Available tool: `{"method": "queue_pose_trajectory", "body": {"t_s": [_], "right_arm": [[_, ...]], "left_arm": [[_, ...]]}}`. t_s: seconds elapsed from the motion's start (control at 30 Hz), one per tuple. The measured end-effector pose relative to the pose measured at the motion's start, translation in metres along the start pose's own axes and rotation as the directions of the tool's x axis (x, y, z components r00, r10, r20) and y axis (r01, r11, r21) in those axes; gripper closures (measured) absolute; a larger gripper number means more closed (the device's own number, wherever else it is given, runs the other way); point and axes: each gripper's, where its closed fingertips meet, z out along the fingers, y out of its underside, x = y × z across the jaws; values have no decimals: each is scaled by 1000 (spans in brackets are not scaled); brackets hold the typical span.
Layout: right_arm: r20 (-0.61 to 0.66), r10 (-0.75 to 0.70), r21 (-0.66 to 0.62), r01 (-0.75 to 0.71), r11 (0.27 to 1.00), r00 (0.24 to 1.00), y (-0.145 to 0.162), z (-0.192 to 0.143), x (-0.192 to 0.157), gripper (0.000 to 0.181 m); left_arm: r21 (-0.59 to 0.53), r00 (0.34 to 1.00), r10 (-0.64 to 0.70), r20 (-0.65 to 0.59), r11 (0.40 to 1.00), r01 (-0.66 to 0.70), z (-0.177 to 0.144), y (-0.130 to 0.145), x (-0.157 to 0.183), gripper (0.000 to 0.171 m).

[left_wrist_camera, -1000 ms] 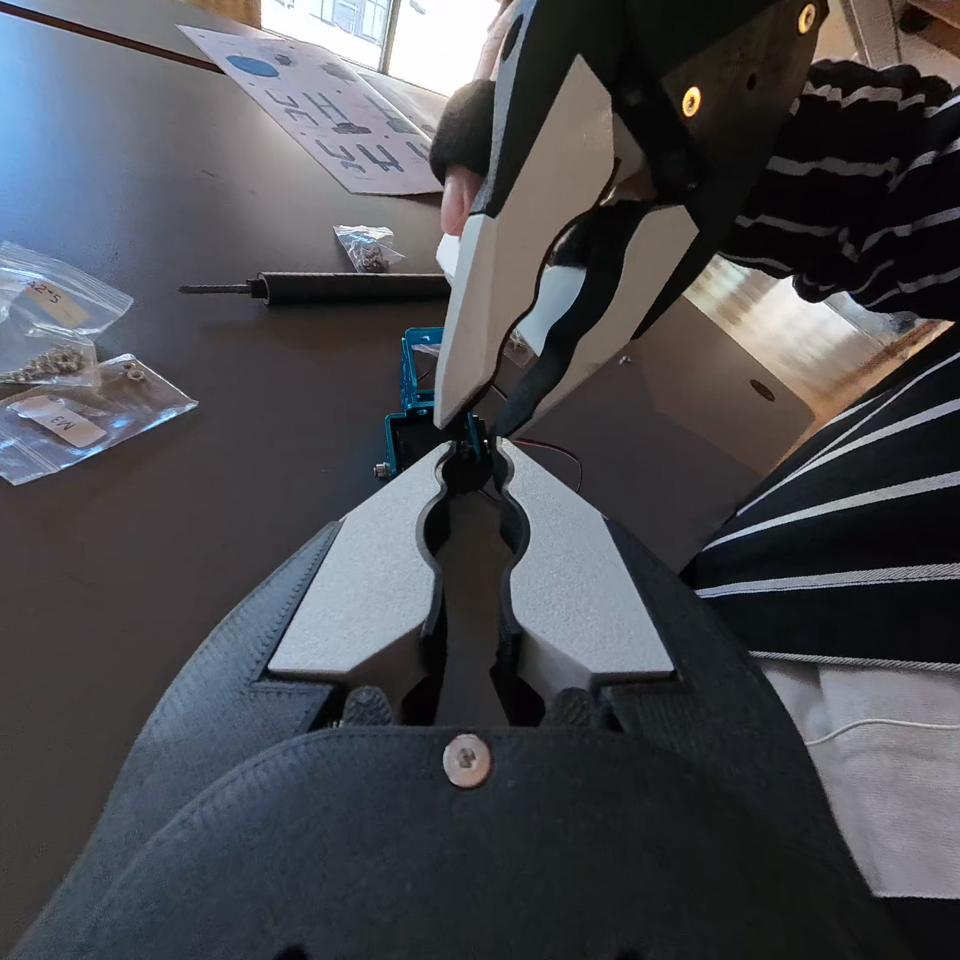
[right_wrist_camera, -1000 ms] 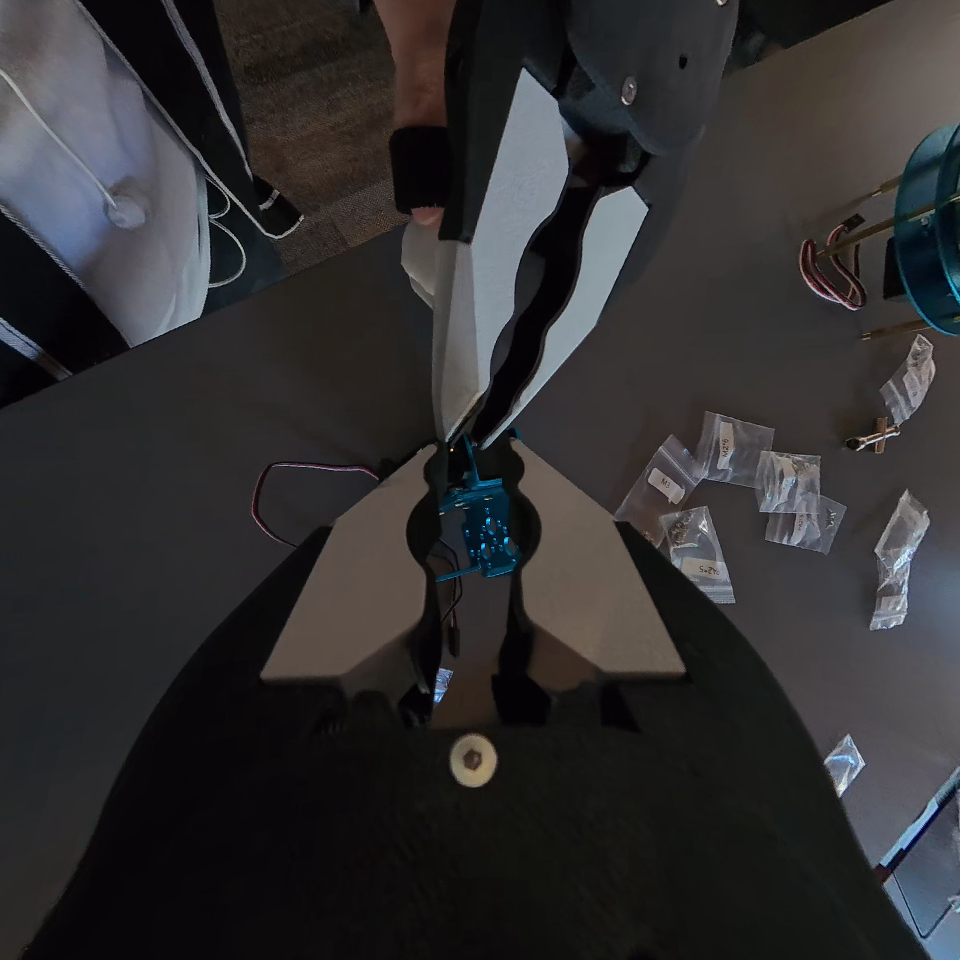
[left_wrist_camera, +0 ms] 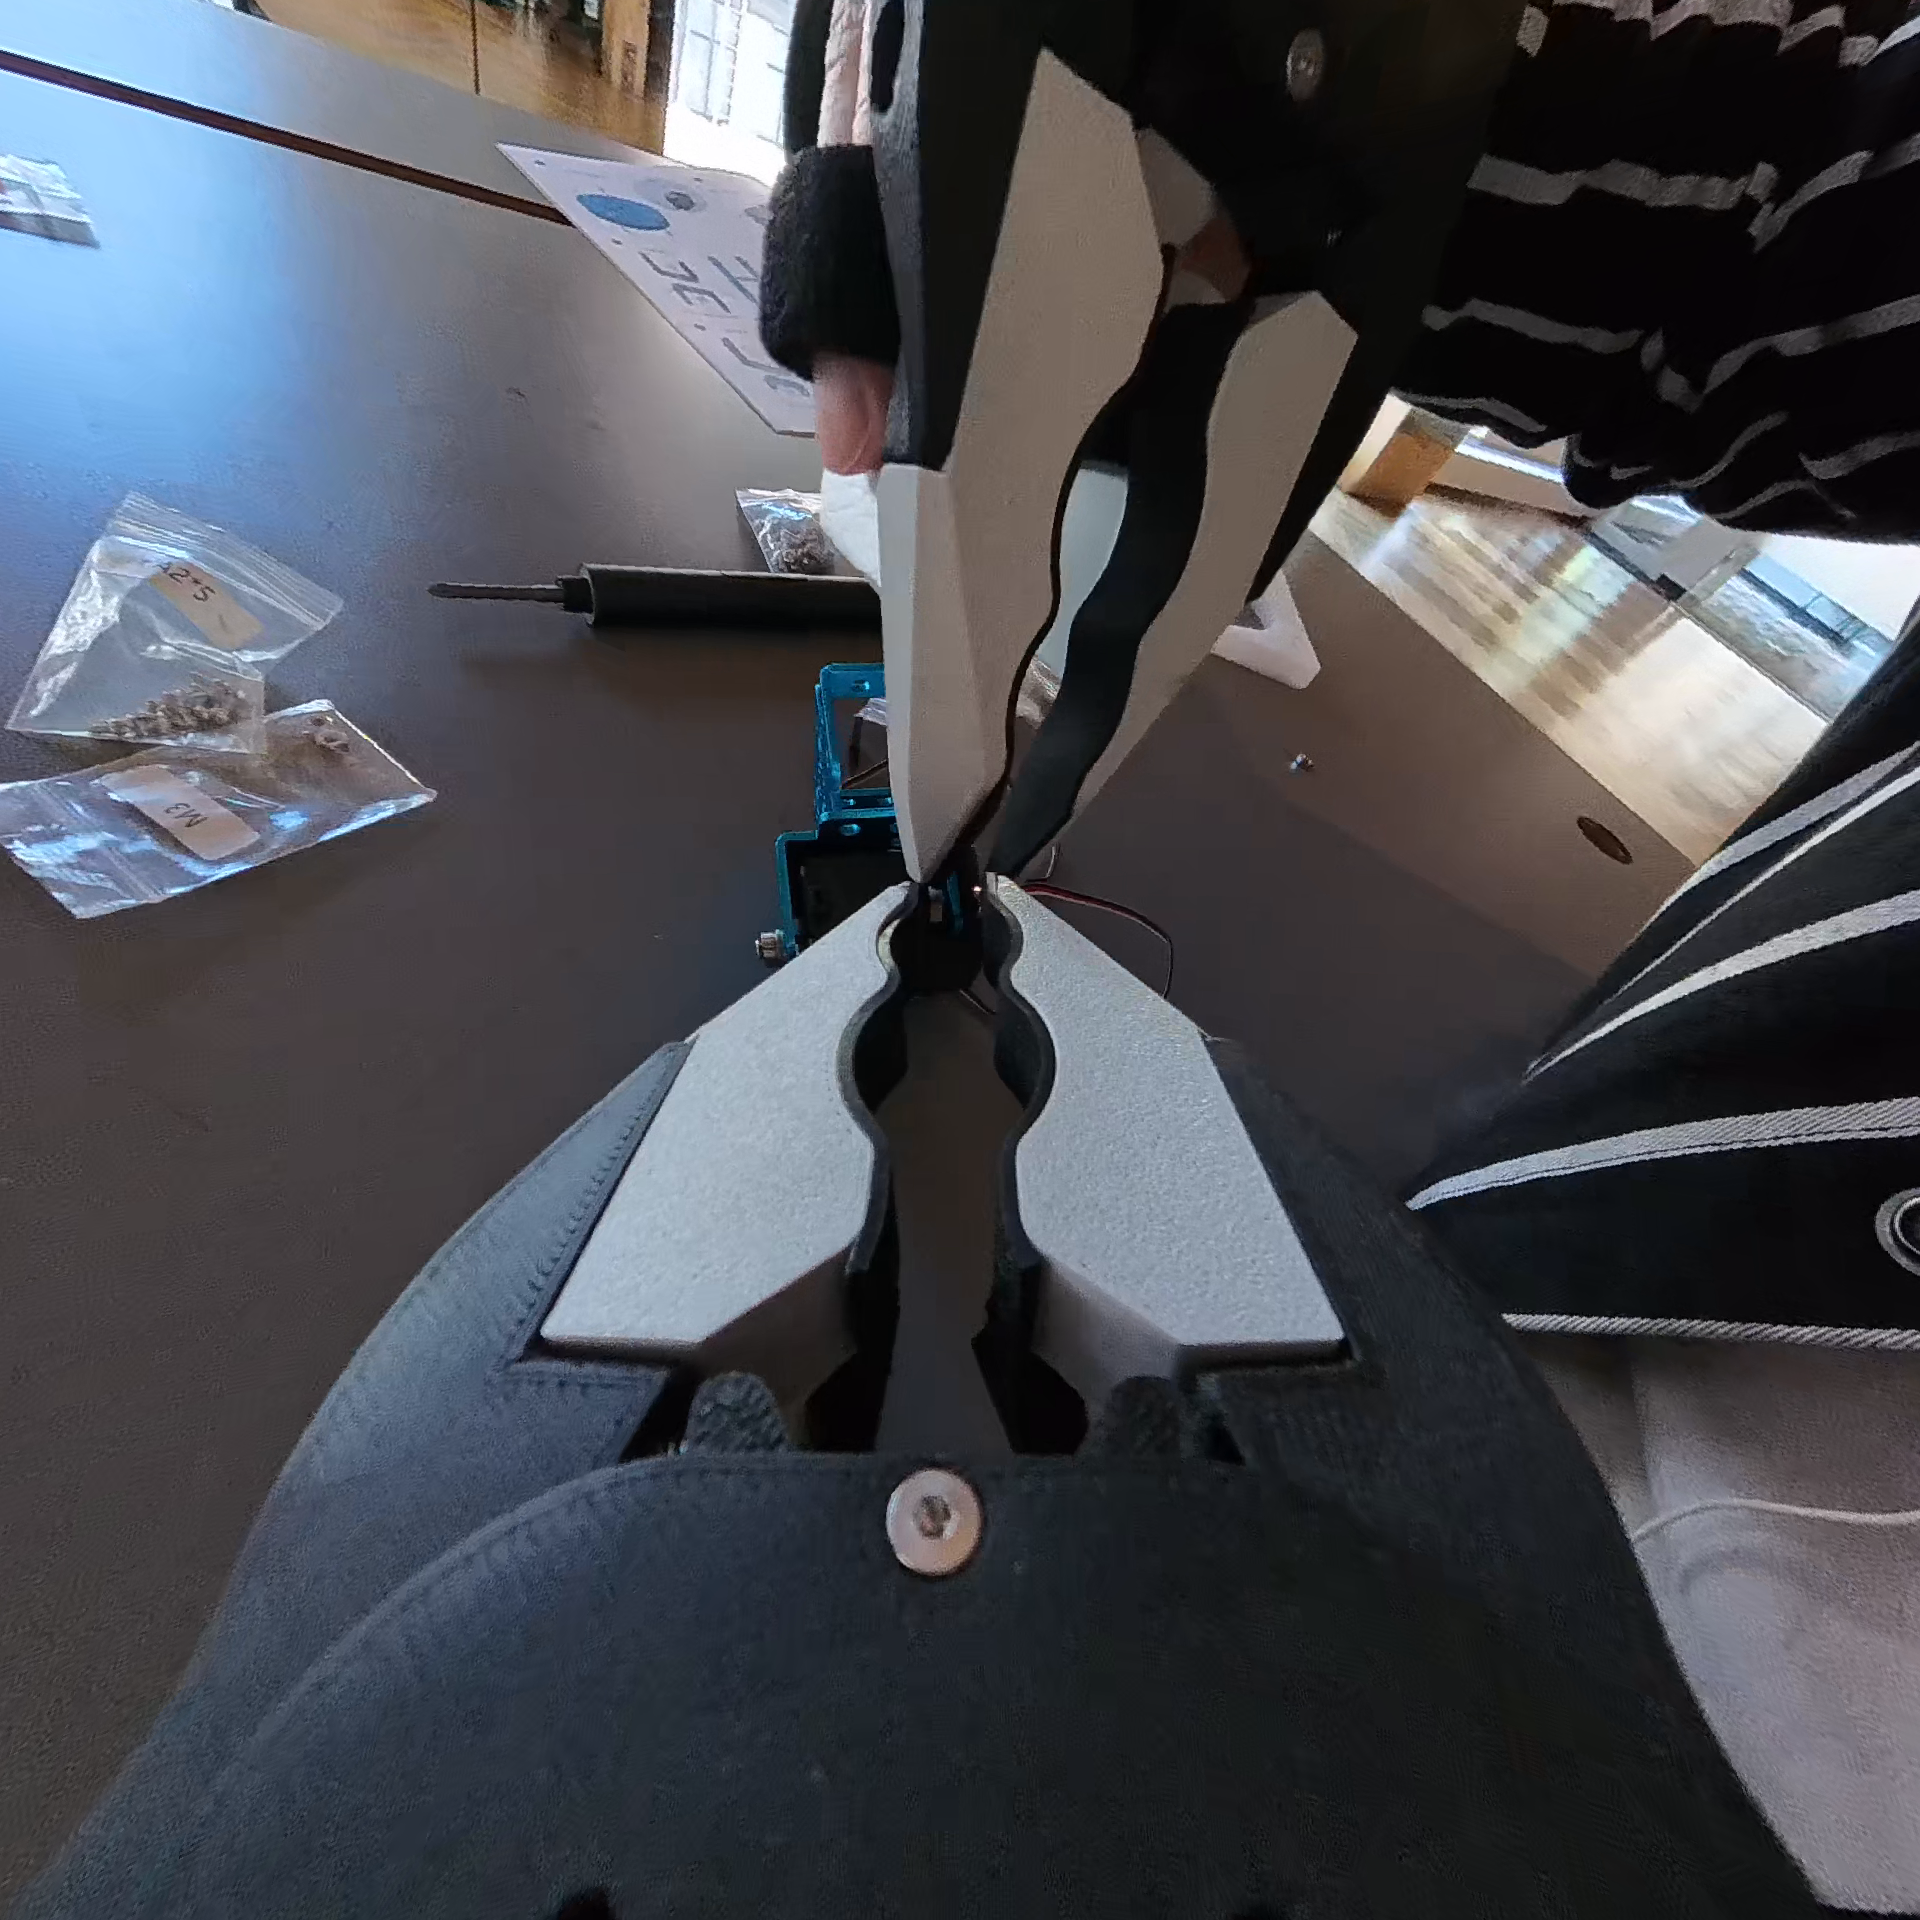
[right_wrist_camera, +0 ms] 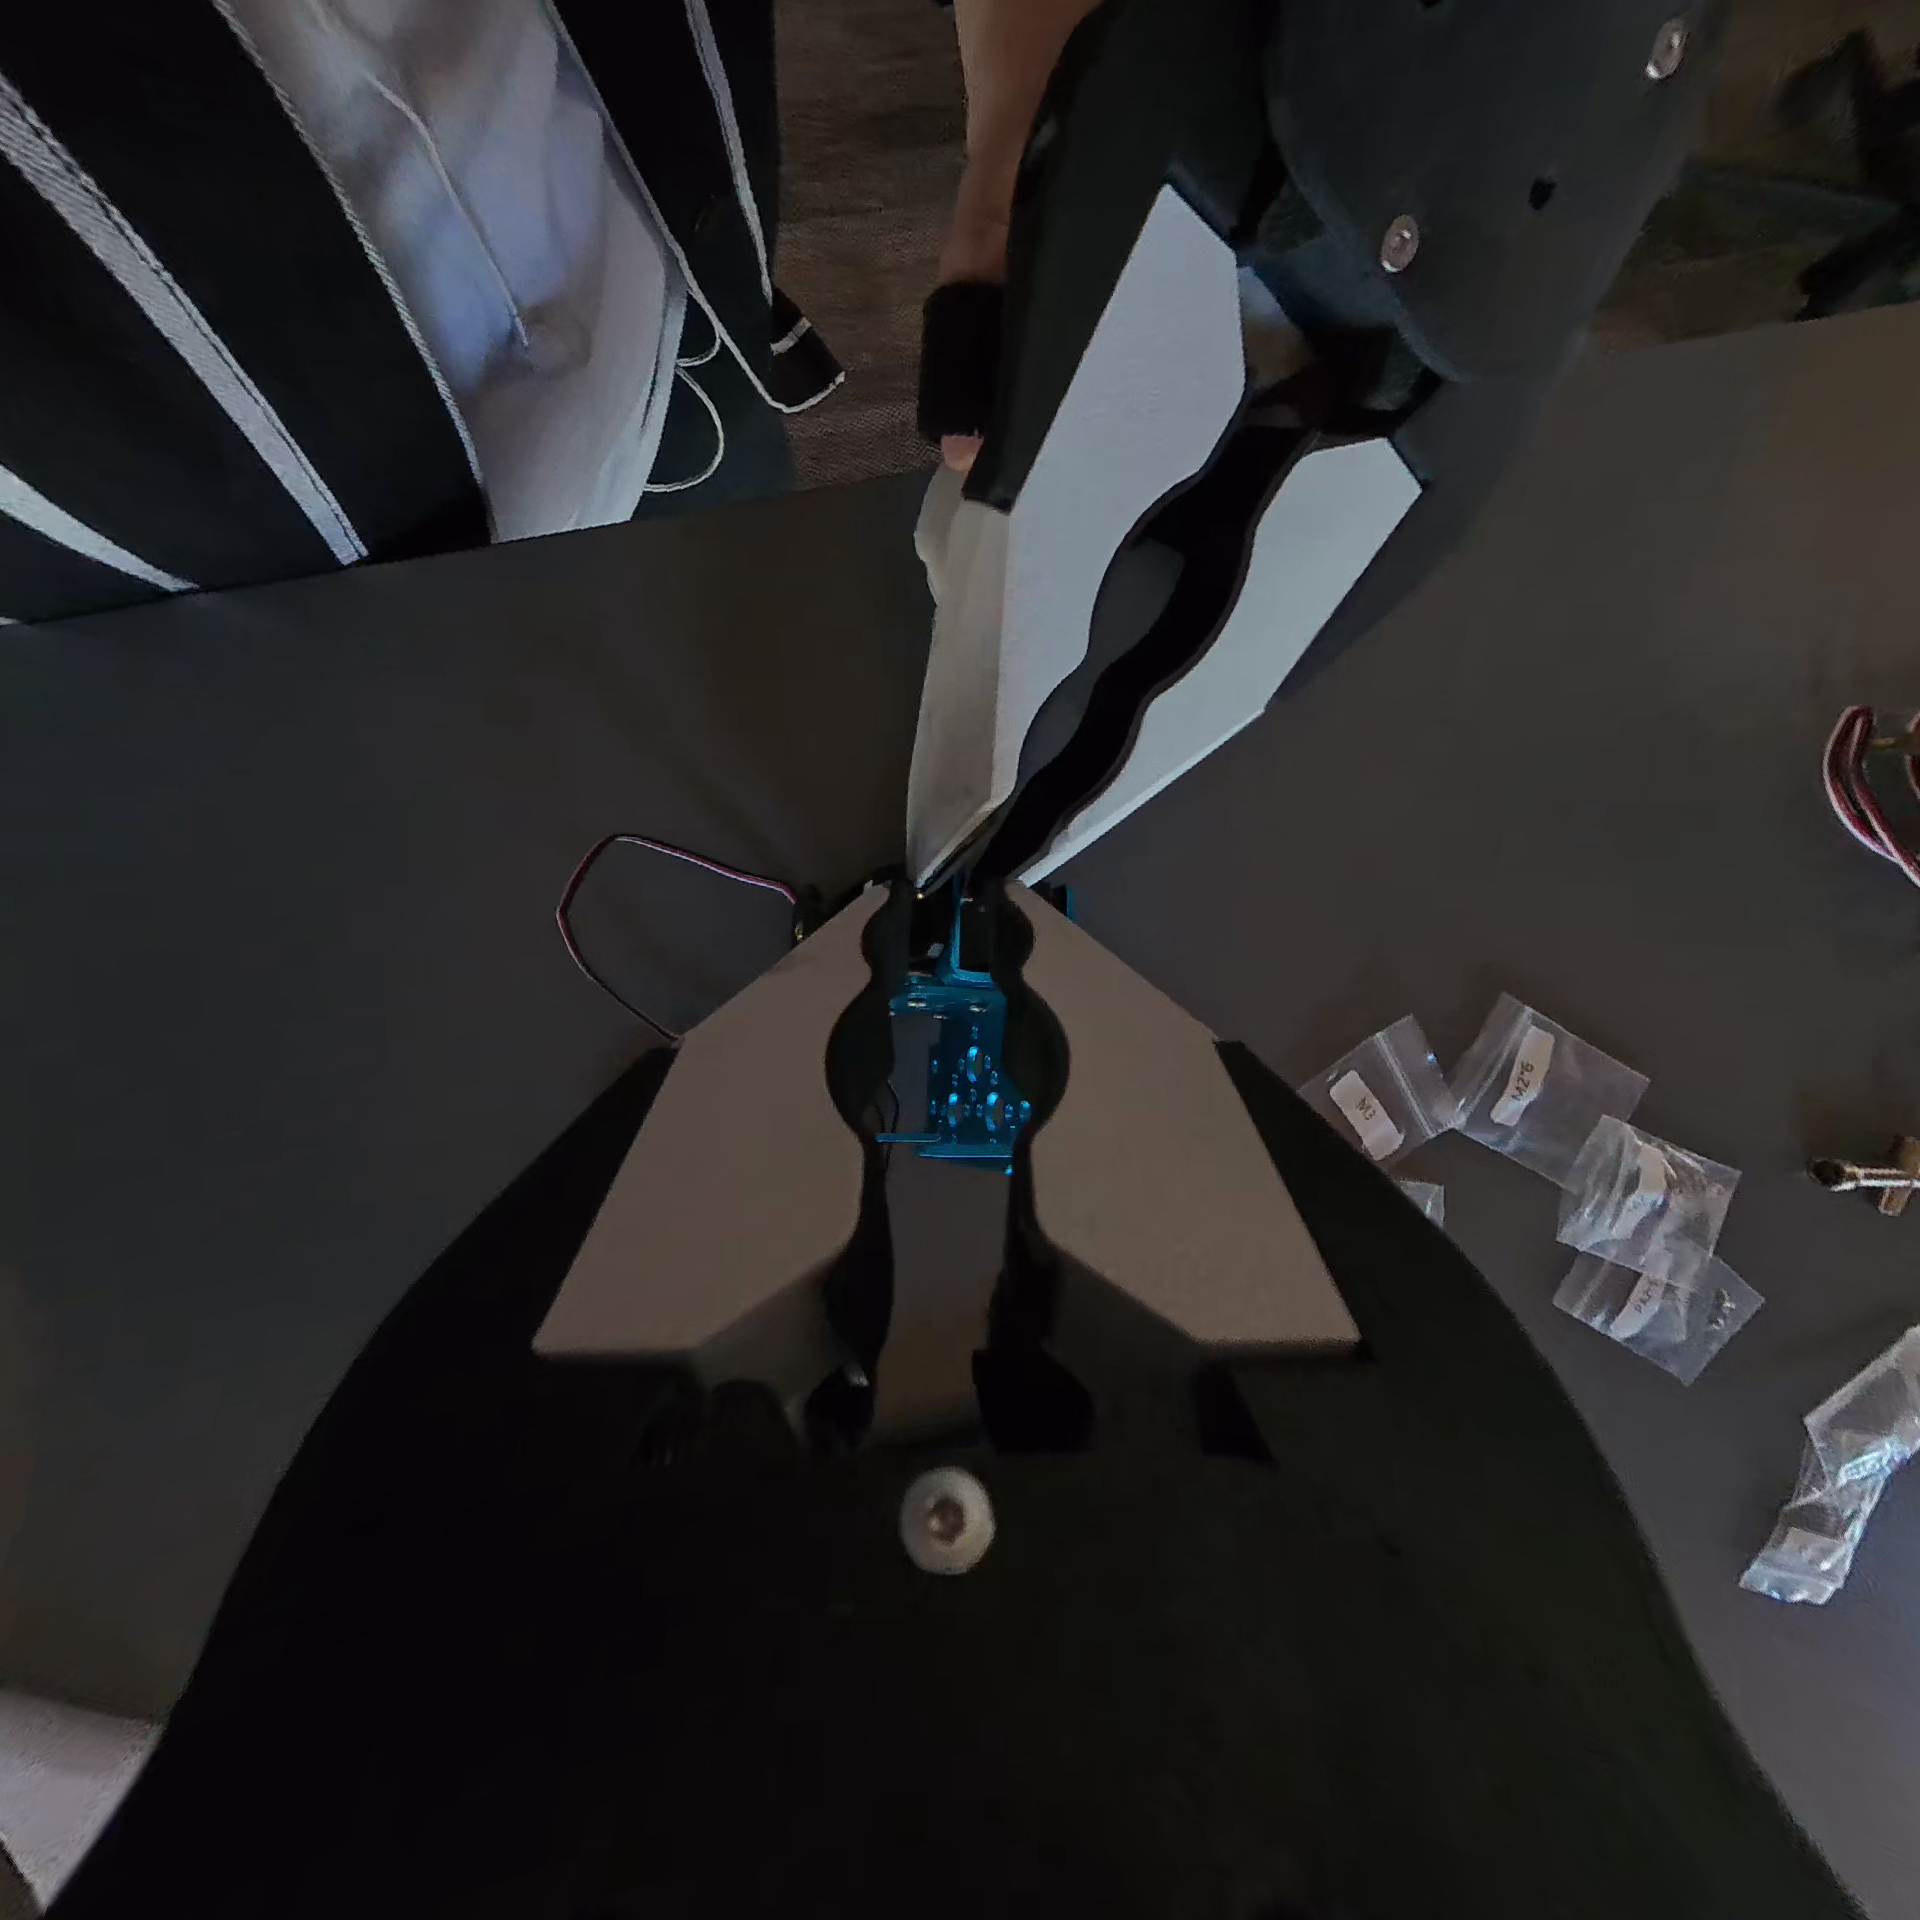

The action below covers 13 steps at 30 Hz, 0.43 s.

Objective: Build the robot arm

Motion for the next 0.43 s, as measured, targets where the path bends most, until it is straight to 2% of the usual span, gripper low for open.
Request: {"method": "queue_pose_trajectory", "body": {"t_s": [0.13, 0.43], "right_arm": [[29, -30, 4, 30, 1000, 999, 0, 0, -2, 173], [17, -102, 16, 102, 995, 995, -3, 5, -4, 169]], "left_arm": [[18, 1000, -12, 26, 1000, 12, -1, 0, 0, 164], [41, 997, -35, 72, 999, 32, -3, 2, -1, 163]]}}
